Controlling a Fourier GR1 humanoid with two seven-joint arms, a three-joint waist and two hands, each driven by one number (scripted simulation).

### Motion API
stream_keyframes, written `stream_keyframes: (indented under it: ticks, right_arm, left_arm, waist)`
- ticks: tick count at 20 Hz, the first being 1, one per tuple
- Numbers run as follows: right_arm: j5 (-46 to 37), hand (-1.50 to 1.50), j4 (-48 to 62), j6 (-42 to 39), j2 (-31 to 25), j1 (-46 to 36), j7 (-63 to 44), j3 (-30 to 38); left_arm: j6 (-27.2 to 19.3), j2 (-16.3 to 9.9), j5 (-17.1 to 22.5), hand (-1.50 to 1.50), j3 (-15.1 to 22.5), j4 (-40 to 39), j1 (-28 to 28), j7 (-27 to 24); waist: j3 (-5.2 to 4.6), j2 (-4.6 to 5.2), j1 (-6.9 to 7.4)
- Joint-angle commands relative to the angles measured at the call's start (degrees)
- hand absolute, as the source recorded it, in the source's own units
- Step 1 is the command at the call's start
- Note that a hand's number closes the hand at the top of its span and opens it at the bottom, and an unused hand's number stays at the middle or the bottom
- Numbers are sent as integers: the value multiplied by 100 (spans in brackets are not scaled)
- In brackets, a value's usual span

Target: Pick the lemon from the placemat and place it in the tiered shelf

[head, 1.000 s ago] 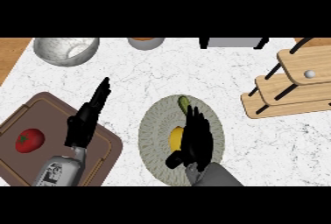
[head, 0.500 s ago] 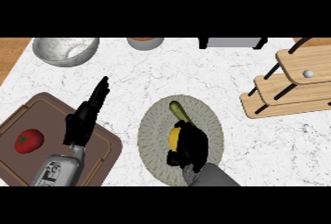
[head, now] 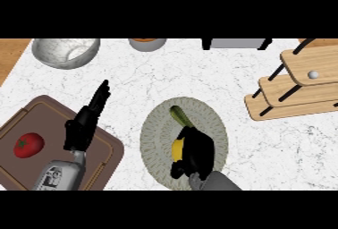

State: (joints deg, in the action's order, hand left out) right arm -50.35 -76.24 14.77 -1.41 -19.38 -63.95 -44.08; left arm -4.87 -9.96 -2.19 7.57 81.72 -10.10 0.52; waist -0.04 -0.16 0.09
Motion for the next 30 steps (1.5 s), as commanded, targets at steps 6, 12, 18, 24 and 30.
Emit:
stream_keyframes:
  ticks: [6,12,18,24,30]
  right_arm:
    - [542,150,-2881,-572,-2289,1842,1624,-847]
    - [739,150,-4723,523,-2684,2585,2043,-430]
    - [415,150,-6577,695,-3458,3339,1975,-78]
    - [120,150,-7415,581,-3832,3439,1430,743]
    - [435,150,-7543,398,-3971,2782,856,1899]
  left_arm:
    - [-34,41,-22,0,-58,165,51,235]
    - [-33,68,-88,0,-11,172,276,93]
    - [33,58,-71,0,-175,-136,-120,70]
    - [-92,145,-185,0,-140,-81,-58,66]
    - [23,82,-135,0,-99,225,242,103]
  waist:
    - [7,-35,-168]
    - [9,-38,-160]
    - [2,-5,-172]
    - [-8,-19,-224]
    - [-13,-34,-167]
